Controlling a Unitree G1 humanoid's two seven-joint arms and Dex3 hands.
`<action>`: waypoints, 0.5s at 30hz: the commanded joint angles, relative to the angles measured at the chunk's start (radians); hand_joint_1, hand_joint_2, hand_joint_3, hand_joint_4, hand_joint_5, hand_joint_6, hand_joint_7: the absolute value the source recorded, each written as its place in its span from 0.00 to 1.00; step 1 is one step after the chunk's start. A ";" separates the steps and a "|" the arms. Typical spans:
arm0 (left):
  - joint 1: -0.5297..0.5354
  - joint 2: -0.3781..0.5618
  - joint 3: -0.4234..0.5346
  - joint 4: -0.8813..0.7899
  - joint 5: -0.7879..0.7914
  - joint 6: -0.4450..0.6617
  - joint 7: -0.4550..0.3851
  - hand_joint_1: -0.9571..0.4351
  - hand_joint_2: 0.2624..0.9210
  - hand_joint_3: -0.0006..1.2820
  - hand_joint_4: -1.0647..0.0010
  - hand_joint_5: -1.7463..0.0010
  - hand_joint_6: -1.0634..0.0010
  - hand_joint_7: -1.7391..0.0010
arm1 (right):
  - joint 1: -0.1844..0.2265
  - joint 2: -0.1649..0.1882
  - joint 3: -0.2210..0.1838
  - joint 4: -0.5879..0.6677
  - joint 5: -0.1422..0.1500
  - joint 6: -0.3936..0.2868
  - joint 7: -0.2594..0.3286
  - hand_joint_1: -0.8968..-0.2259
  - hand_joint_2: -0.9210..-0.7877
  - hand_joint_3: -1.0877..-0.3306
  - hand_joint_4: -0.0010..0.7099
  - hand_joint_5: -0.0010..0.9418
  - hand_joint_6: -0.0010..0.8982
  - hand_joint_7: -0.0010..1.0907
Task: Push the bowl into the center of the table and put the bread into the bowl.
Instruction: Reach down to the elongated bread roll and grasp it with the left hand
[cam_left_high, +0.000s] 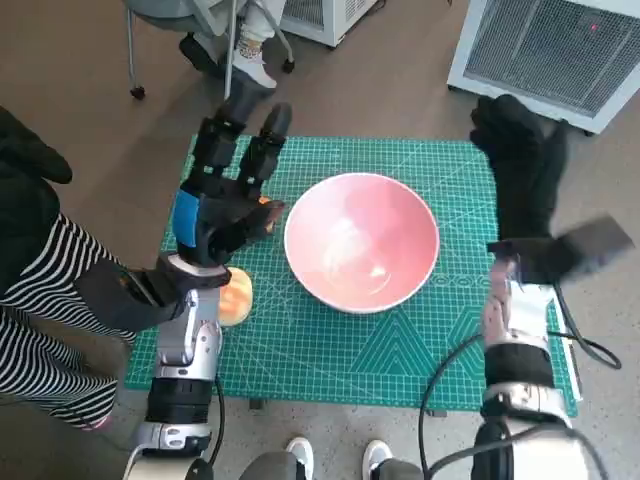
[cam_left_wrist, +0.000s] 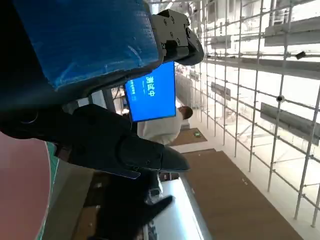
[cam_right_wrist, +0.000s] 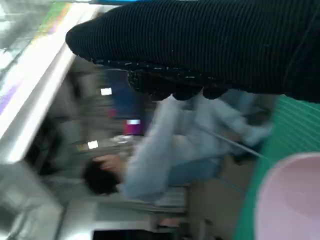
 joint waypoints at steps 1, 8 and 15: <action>-0.038 -0.002 -0.014 -0.048 0.000 0.023 0.011 0.42 1.00 0.05 0.79 1.00 0.95 0.68 | 0.110 0.017 0.049 -0.223 0.032 0.019 0.040 0.29 0.00 0.45 0.20 0.02 0.20 0.20; -0.061 0.007 -0.019 -0.063 -0.002 0.030 0.004 0.41 1.00 0.05 0.79 1.00 0.99 0.63 | 0.186 0.009 0.101 -0.424 0.037 0.044 0.059 0.25 0.00 0.51 0.22 0.02 0.21 0.22; -0.081 0.030 -0.012 -0.055 0.001 0.019 -0.019 0.38 1.00 0.06 0.79 1.00 1.00 0.62 | 0.206 -0.001 0.123 -0.483 0.033 0.044 0.070 0.24 0.00 0.53 0.22 0.02 0.22 0.23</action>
